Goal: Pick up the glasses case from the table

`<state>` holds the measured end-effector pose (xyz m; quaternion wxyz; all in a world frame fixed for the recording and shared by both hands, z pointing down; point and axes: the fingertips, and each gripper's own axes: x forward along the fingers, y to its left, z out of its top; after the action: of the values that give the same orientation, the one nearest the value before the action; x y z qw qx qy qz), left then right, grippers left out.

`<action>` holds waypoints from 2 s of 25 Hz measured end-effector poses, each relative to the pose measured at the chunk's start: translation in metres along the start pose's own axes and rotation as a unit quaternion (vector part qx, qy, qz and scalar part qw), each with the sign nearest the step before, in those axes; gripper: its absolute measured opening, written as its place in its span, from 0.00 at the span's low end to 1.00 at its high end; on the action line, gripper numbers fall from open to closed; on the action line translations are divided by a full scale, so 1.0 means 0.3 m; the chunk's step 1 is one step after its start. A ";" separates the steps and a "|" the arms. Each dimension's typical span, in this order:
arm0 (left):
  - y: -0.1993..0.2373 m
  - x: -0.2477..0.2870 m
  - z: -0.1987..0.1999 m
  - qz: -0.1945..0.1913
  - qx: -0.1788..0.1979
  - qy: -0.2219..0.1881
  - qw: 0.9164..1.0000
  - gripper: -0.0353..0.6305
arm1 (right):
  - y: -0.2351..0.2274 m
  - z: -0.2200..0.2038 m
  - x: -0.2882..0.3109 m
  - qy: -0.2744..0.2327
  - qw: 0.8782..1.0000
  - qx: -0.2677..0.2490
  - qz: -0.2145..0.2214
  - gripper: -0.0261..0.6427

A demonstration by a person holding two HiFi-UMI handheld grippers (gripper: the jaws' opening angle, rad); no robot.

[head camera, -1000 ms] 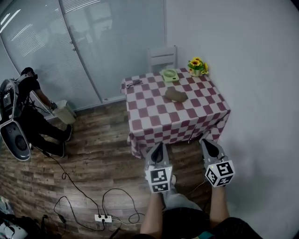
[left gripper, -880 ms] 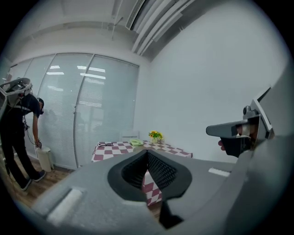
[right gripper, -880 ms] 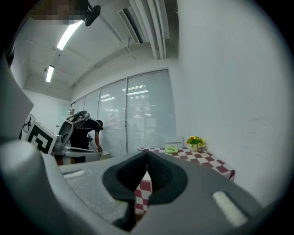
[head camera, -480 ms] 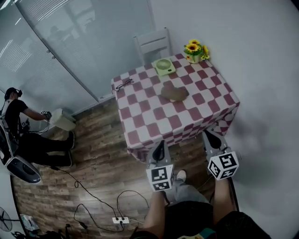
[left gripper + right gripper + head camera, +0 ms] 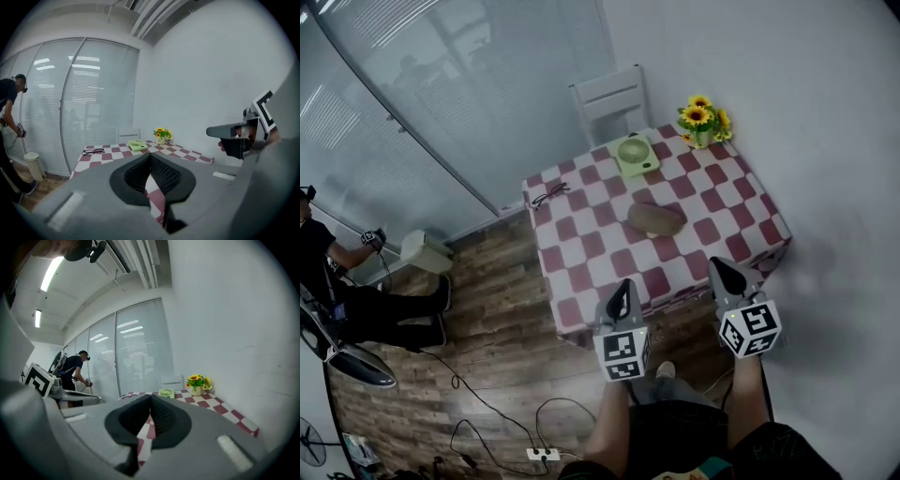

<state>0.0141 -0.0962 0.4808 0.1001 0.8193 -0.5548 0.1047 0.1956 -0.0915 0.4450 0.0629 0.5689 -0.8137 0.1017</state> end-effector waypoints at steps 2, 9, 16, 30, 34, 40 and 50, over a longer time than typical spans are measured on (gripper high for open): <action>0.009 0.039 0.016 -0.001 -0.001 0.002 1.000 0.07 | -0.020 0.012 0.041 0.000 1.000 0.001 0.000 0.05; 0.072 0.223 0.029 -0.014 -0.006 0.015 1.000 0.07 | -0.065 0.005 0.224 0.023 1.000 -0.011 0.002 0.05; 0.147 0.426 -0.004 -0.025 -0.031 0.041 0.998 0.07 | -0.103 -0.024 0.441 0.081 0.995 -0.050 0.014 0.05; 0.291 0.606 -0.127 -0.022 -0.085 0.084 0.993 0.07 | 0.026 -0.260 0.757 0.289 0.924 -0.204 0.148 0.33; 0.322 0.647 -0.141 -0.024 -0.097 0.090 0.991 0.07 | 0.025 -0.338 0.801 0.363 0.881 -0.254 0.165 0.47; 0.357 0.695 -0.152 -0.033 -0.111 0.096 0.989 0.07 | 0.008 -0.397 0.851 0.434 0.835 -0.286 0.182 0.54; 0.427 0.745 -0.166 -0.037 -0.132 0.101 0.985 0.07 | 0.007 -0.503 0.872 0.529 0.762 -0.316 0.201 0.58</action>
<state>-0.0268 -0.3274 0.5979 0.2667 0.8040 -0.5203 0.1085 0.1014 -0.2939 0.6483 0.6377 0.1962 -0.7328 0.1338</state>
